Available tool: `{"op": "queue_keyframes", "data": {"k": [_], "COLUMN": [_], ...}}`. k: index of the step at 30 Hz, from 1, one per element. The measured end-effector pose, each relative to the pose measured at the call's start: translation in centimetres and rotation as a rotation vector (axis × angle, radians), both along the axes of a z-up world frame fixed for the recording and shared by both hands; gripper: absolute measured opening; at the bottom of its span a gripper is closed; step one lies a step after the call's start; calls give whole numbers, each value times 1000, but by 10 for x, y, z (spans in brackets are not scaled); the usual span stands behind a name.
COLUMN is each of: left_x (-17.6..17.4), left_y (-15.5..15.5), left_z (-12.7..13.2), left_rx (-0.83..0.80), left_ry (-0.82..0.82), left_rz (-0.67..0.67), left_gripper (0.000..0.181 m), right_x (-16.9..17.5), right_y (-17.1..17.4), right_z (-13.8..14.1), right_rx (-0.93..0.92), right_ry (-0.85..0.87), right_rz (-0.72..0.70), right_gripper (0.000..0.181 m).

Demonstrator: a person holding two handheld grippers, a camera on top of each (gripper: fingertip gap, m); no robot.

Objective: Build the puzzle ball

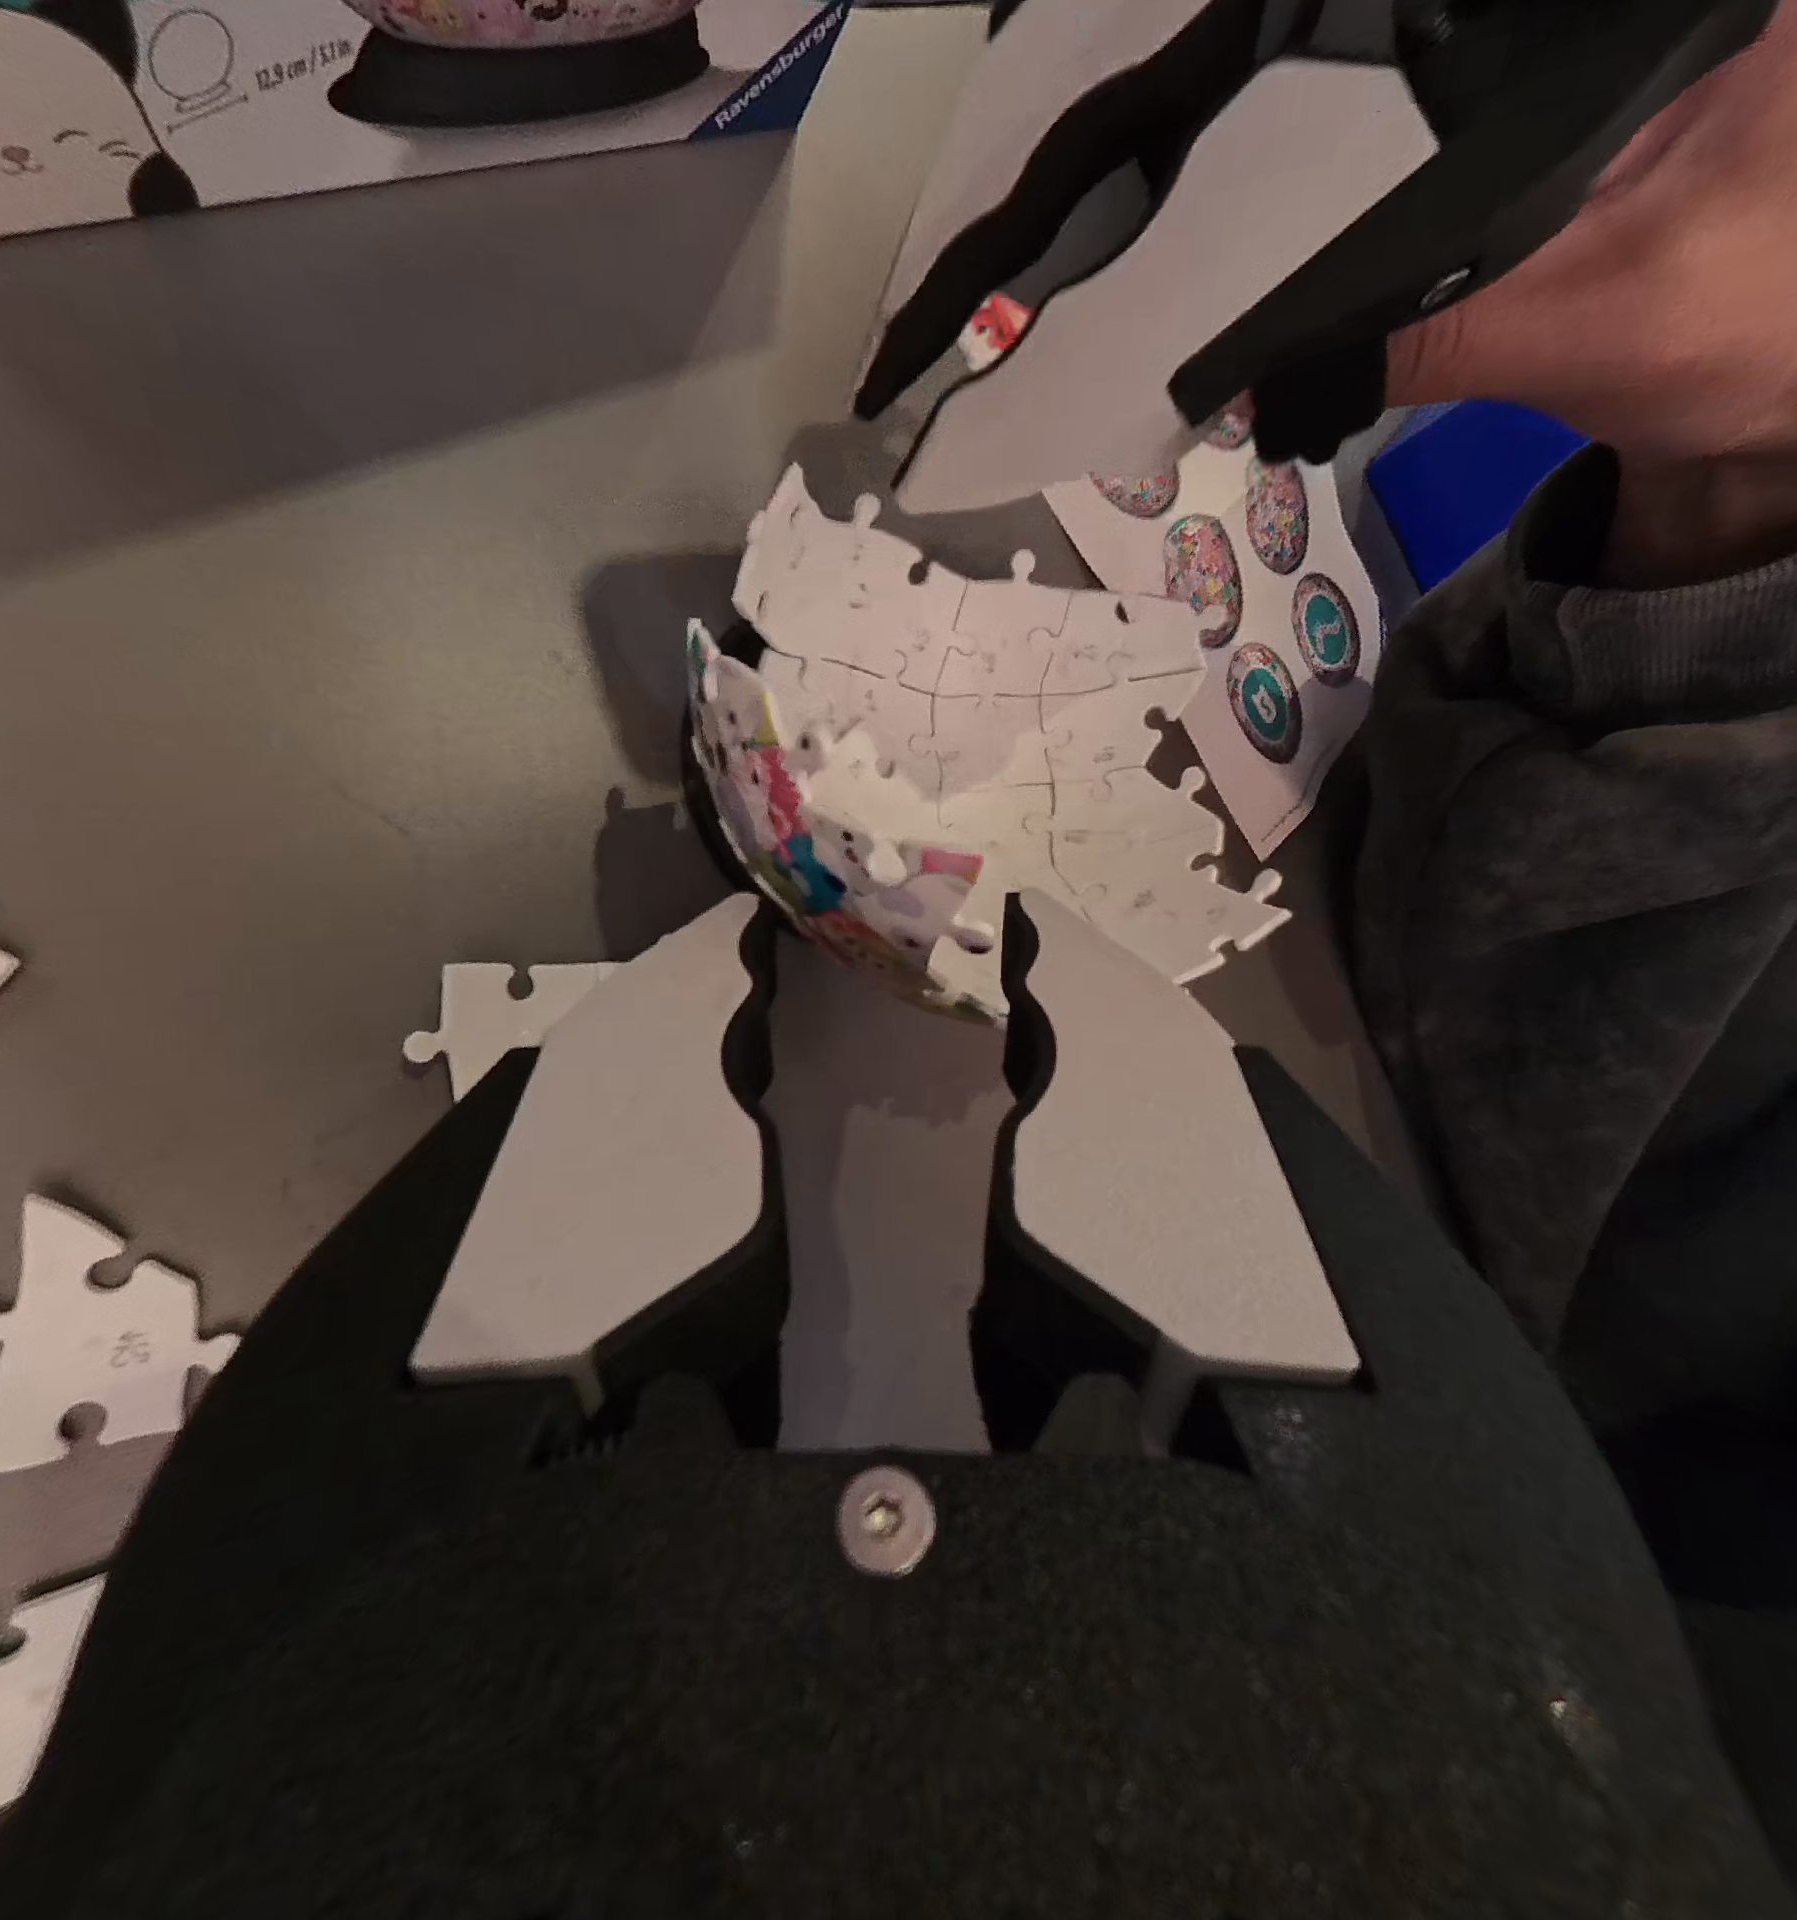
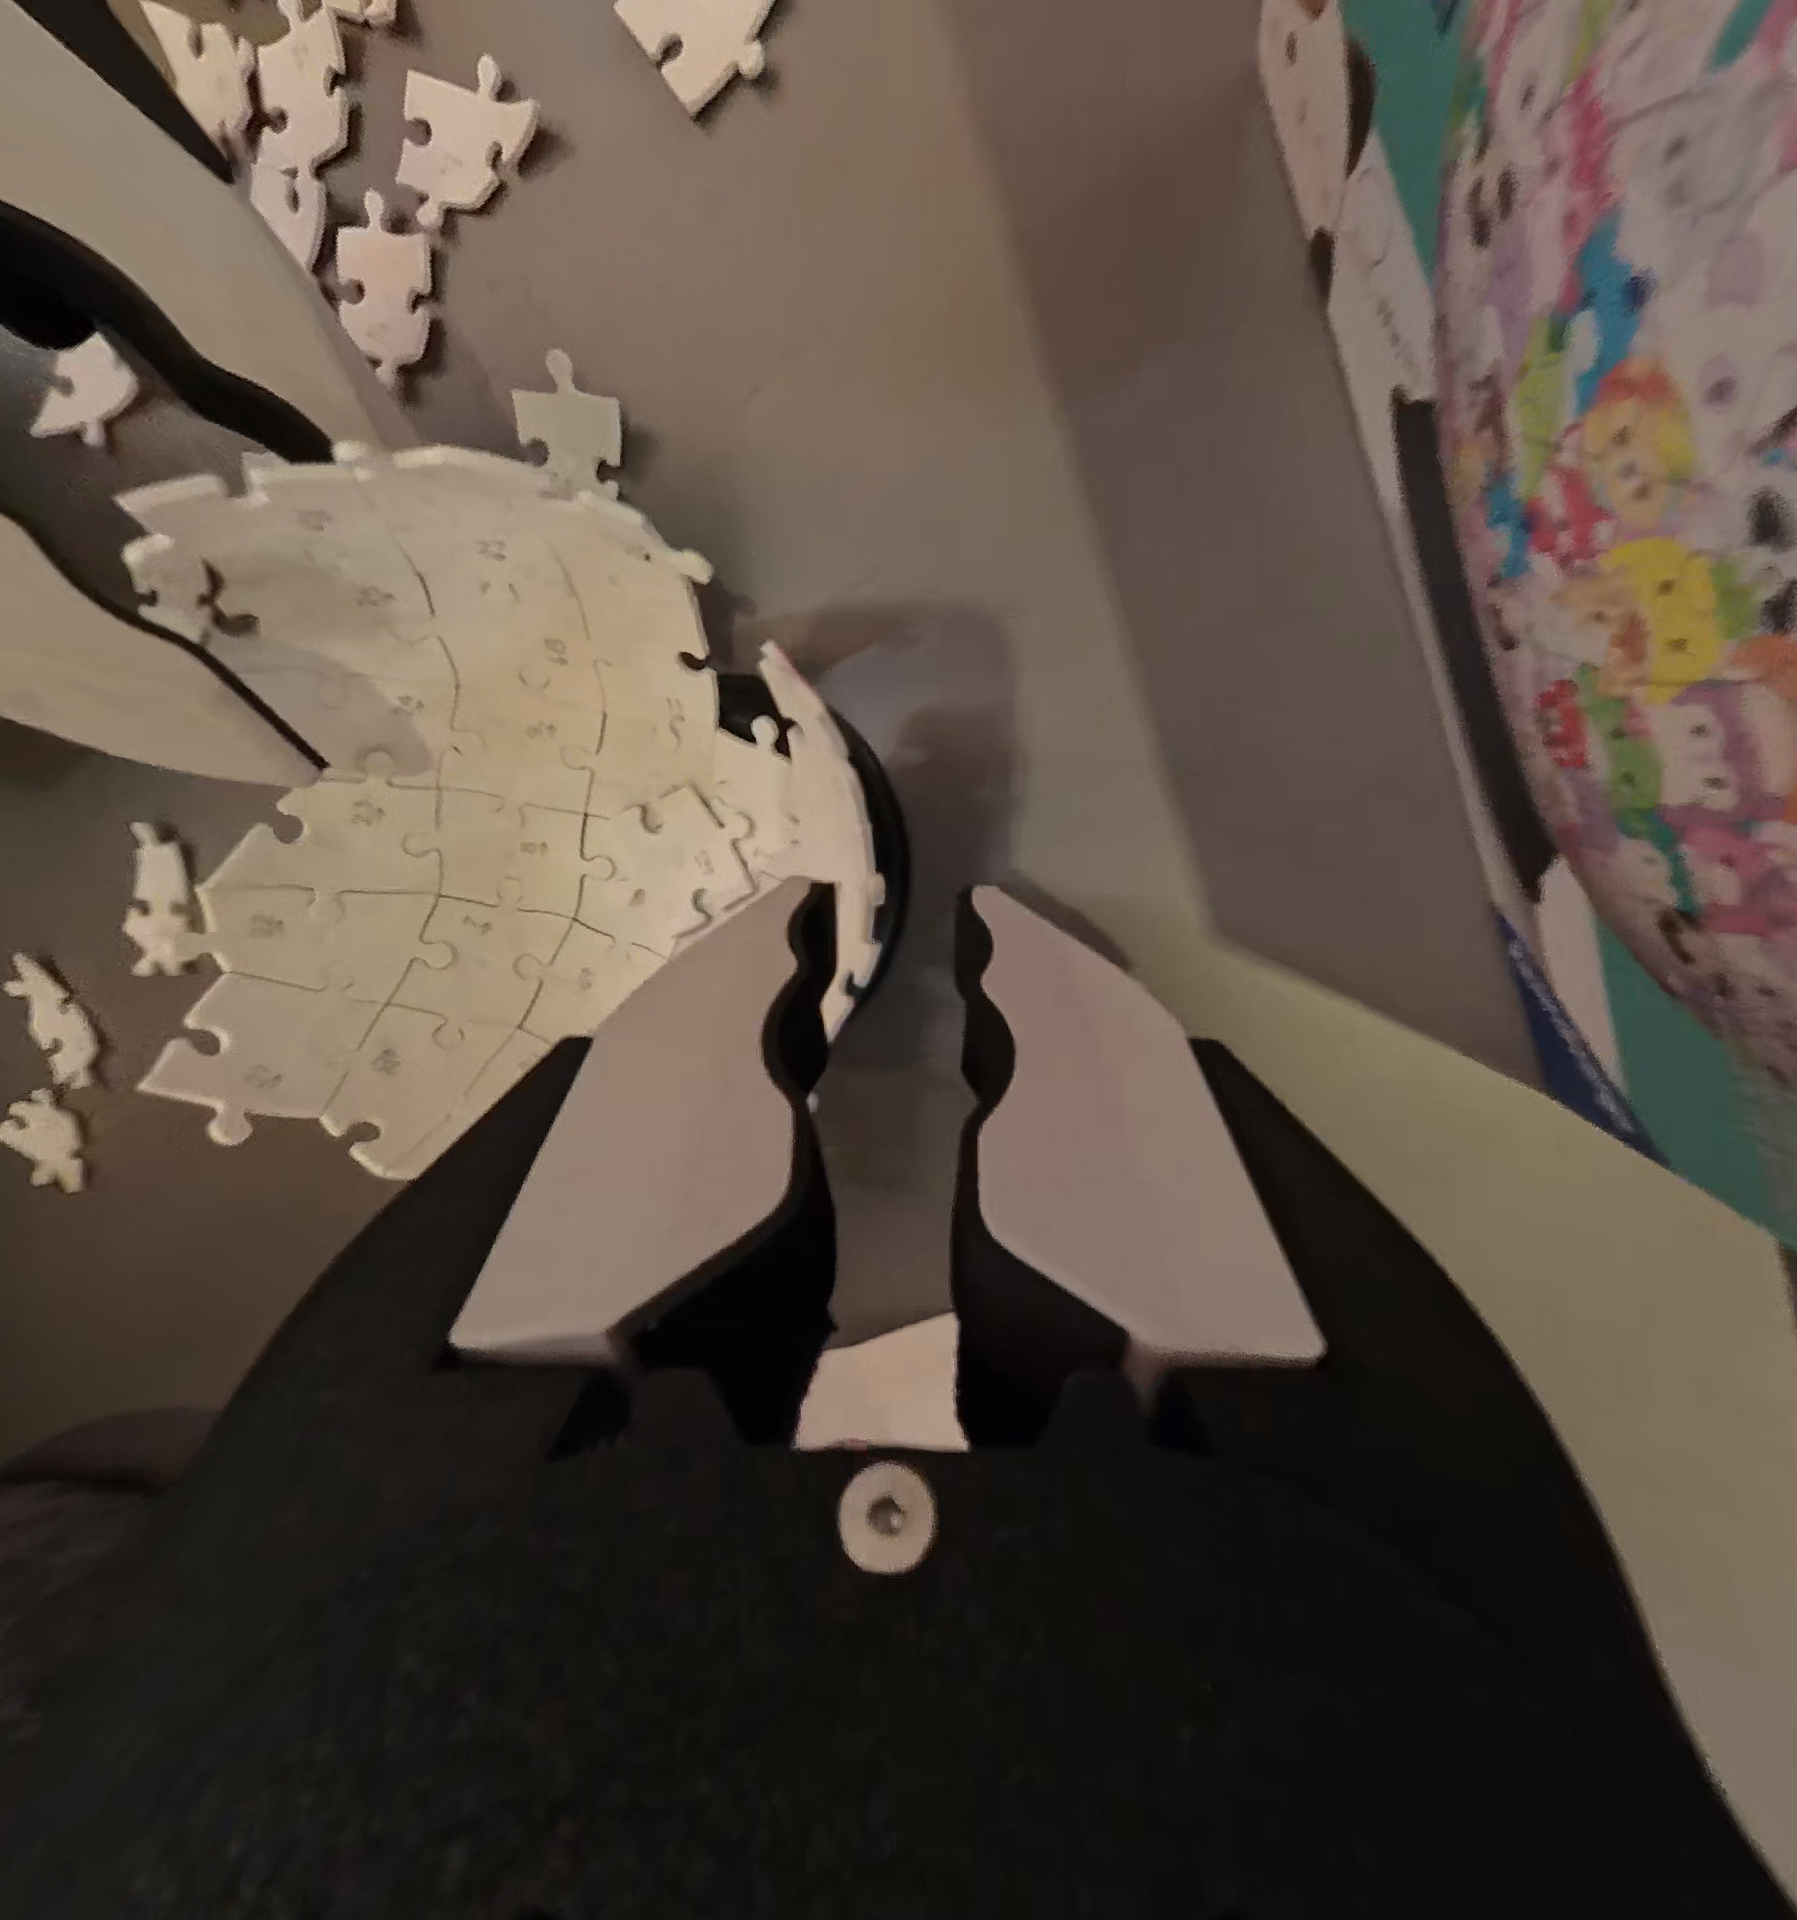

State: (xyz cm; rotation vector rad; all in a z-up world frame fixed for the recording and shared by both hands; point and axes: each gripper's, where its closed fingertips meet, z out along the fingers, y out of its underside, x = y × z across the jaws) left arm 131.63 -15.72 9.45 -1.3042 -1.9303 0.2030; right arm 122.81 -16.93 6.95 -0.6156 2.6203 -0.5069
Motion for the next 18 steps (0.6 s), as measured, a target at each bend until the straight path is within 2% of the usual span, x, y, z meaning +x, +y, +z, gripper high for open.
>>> {"op": "queue_keyframes", "data": {"k": [2, 5, 8, 12, 18], "left_x": [1, 4, 5, 9, 27], "left_y": [1, 1, 0, -3, -16], "left_z": [2, 9, 21, 31, 43], "left_rx": [1, 3, -3, -34, -95], "left_ry": [8, 34, 108, 197, 343], "left_rz": [-2, -3, -10, -32, 3], "left_gripper": [41, 42, 42, 42, 42], "right_x": [-3, 12, 17, 33, 32], "right_y": [-5, -4, 0, -3, -2], "right_z": [11, 20, 12, 10, -11], "right_rx": [-75, -173, -164, -145, -98], "right_ry": [54, 142, 236, 178, 336], "right_rz": [16, 152, 209, 217, 265], "right_gripper": [15, 0, 0, 0, 0]}}
